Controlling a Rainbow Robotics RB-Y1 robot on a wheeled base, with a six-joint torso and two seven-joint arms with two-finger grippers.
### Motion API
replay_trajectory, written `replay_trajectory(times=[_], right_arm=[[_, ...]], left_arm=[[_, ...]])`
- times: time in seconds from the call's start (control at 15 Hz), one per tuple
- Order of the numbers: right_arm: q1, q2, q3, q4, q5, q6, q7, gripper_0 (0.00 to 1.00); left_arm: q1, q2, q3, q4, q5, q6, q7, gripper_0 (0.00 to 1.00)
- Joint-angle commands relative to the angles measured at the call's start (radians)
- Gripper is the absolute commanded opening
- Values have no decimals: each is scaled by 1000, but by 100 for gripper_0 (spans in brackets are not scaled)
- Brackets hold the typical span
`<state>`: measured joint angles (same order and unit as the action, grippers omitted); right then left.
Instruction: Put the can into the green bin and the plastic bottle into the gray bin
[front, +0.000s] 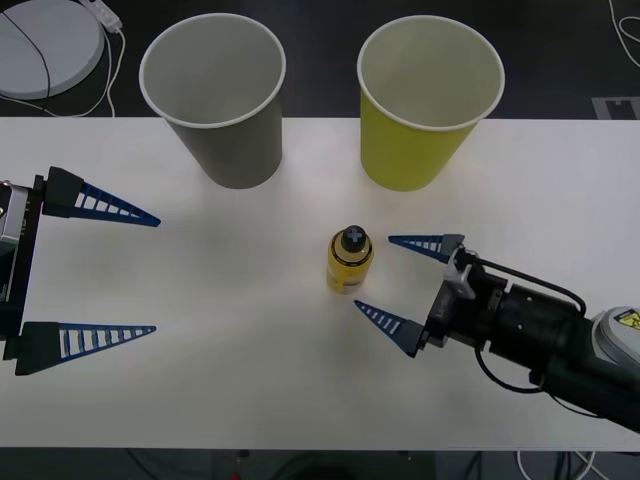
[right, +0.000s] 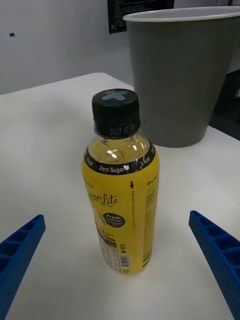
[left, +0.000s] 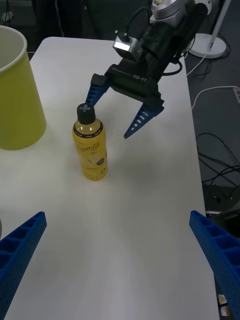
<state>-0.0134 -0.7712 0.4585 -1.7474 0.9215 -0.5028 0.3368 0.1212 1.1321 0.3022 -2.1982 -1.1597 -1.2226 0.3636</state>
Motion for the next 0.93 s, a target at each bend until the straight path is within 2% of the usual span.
replay_trajectory(times=[0.07,0.93], right_arm=[[-46,32,25,49,-1,4,11,100],[-155,90,135,85,0,87,8,100]], left_arm=[[0,0,0,0,0,0,0,100],[0,0,0,0,0,0,0,100]])
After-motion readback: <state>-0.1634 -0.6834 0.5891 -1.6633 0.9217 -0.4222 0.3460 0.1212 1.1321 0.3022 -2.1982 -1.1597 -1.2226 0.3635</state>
